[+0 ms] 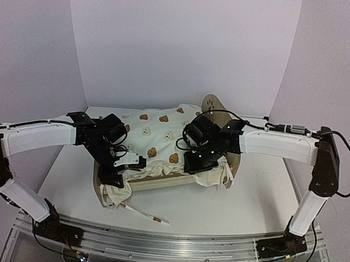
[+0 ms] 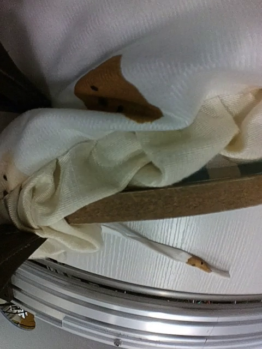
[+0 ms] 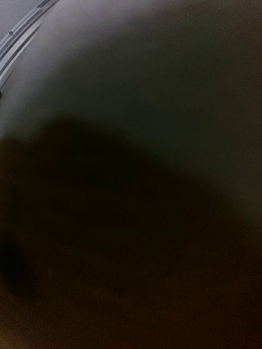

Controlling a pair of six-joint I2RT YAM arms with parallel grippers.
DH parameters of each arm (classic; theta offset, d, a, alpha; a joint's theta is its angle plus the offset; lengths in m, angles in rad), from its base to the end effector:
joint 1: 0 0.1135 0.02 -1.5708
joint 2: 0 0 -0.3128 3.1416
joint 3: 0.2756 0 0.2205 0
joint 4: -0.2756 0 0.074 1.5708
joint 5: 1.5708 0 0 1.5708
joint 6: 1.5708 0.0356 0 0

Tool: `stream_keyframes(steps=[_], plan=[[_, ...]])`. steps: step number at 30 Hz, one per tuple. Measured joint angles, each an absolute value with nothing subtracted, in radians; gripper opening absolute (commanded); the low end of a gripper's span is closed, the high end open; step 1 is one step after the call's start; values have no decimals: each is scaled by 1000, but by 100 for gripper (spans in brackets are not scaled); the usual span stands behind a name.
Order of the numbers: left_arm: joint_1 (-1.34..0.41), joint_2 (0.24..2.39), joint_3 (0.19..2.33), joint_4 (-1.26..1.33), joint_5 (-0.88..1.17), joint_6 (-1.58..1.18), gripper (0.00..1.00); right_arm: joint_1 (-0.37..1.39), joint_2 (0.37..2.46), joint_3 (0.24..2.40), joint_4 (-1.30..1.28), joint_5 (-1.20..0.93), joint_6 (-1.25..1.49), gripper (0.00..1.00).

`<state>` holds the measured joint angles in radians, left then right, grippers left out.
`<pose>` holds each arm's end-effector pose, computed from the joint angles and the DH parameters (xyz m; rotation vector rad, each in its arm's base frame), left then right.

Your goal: Set up the pet bed

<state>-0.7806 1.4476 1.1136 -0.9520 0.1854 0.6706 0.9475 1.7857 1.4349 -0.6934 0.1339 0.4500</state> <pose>0.1604 -0.1681 0.3065 1.9223 2.1098 -0.2874 0.2149 0.2908 0.3081 -0.6028 2.5667 0.3218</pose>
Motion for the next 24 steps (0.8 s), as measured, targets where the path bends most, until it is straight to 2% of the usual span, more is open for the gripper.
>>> stream_keyframes(steps=[2,4,5,6,9,13,15,17,20,22,24], plan=[[-786,1447,1100,-941,150,673,35,944,1795,1435,-674,154,460,12],[-788,1443,1096,-935,112,672,25,942,1799,1435,-659,166,461,3],[-788,1440,1094,-933,95,676,24,941,1799,1435,-653,173,464,0],[-788,1436,1095,-930,80,674,26,936,1798,1433,-651,182,465,0],[-783,1424,1108,-937,44,678,41,918,1785,1417,-643,188,465,0],[-777,1400,1146,-954,25,681,47,871,1729,1391,-672,178,456,0],[-773,1384,1143,-954,18,681,47,854,1705,1392,-675,163,447,0],[-772,1379,1138,-952,14,681,41,844,1692,1404,-679,140,437,0],[-771,1381,1138,-961,23,677,27,842,1692,1435,-689,101,422,0],[-771,1382,1145,-970,27,674,10,842,1692,1458,-697,80,415,0],[-770,1382,1152,-971,28,675,2,842,1692,1476,-699,63,410,0]])
